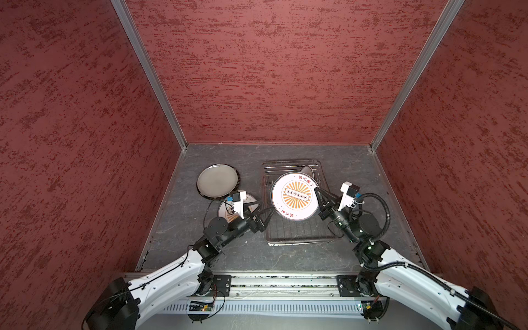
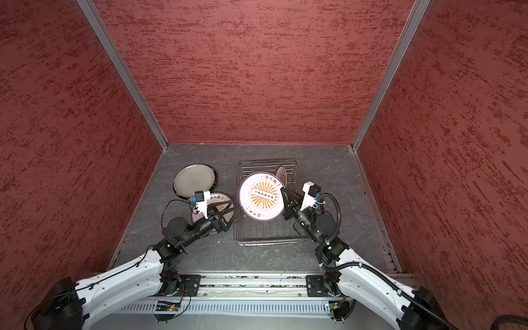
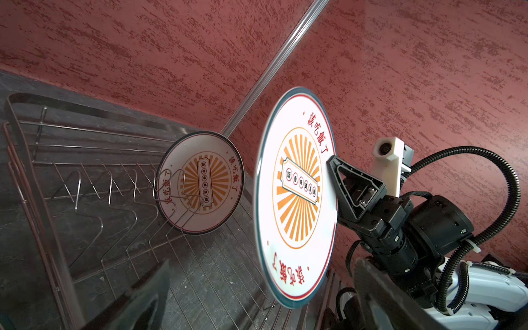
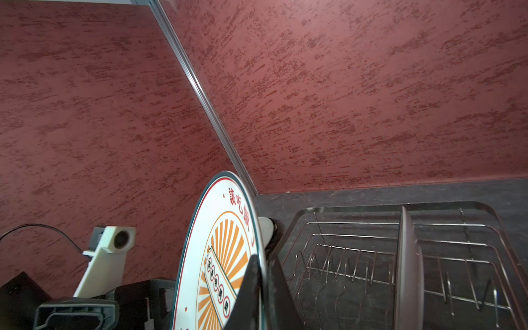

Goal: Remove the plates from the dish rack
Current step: 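Grasp the plate rim with the left gripper while the right holds it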

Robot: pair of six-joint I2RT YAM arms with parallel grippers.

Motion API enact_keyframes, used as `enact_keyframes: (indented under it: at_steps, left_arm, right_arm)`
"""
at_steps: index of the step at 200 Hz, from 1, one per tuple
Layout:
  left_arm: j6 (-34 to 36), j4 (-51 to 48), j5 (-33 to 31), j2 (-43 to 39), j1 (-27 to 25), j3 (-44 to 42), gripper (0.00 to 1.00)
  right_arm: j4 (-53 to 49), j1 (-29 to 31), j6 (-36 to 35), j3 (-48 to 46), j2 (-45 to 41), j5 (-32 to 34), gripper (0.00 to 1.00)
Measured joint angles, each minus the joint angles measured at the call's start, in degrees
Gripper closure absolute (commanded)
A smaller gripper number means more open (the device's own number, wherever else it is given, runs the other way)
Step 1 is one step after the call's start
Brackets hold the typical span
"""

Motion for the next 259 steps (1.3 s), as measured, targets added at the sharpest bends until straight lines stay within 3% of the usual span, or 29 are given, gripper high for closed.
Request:
enact_keyframes:
  at_steps: [9,28,41,57,168,215,245,259]
  left_arm:
    - [0.17,0.13,0.07,0.55,-0.44,0.0,0.01]
    - [0.68,0.92,0.11,1.18,-1.25,0.0,0.12]
    - [0.79,1.31,0.15,1.22,-1.6,0.0,0.22]
    - [1.46,1.86,0.15,1.22,-1.92,0.0,0.43]
    - [0.02,1.9,1.92,4.87,-3.04,3.8,0.91]
    - [-3.72,2.12,1.33,6.78,-2.91,4.96,1.0]
    - [-4.98,2.1,1.14,7.26,-2.86,4.96,1.0]
    - [-5.64,2.23,0.94,7.39,-2.86,4.96,1.0]
  right_arm:
    - [1.6,-0.04,0.52,-0.26,0.02,-1.18,1.0]
    - [4.9,-0.11,1.31,-0.98,0.04,-3.3,1.0]
    - [6.51,-0.15,1.66,-1.31,0.24,-4.2,1.0]
    - [7.72,-0.22,1.88,-1.38,0.79,-4.83,1.0]
    - [8.22,-0.26,1.97,-1.38,4.07,-3.91,1.0]
    - [8.66,-0.31,-0.11,-1.38,3.69,-3.65,1.0]
    - [9.03,-0.42,-0.11,-1.38,4.63,-3.23,1.0]
    - [9.53,-0.44,-0.11,-1.38,5.09,-3.23,0.92]
